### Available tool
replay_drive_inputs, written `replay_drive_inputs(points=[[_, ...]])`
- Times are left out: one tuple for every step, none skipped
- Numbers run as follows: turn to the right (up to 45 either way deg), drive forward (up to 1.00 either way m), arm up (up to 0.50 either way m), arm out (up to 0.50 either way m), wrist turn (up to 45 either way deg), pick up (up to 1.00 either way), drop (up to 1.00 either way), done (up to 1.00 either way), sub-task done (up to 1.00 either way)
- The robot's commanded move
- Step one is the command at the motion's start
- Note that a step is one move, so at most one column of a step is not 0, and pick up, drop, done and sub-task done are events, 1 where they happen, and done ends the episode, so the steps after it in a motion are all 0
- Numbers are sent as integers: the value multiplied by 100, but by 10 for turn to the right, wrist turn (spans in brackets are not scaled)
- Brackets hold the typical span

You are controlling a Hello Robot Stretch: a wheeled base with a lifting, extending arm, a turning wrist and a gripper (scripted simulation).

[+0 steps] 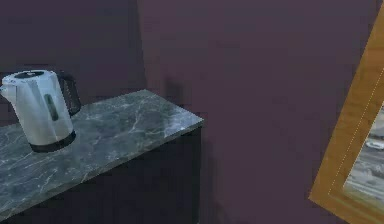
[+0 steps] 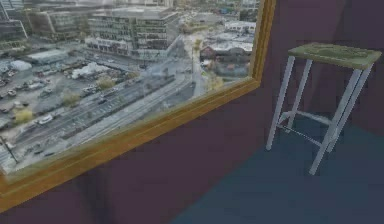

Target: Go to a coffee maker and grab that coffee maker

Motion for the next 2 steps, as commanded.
replay_drive_inputs(points=[[30, 0, 0, 0, 0, 0, 0, 0, 0], [0, 55, 0, 0, 0, 0, 0, 0, 0]])
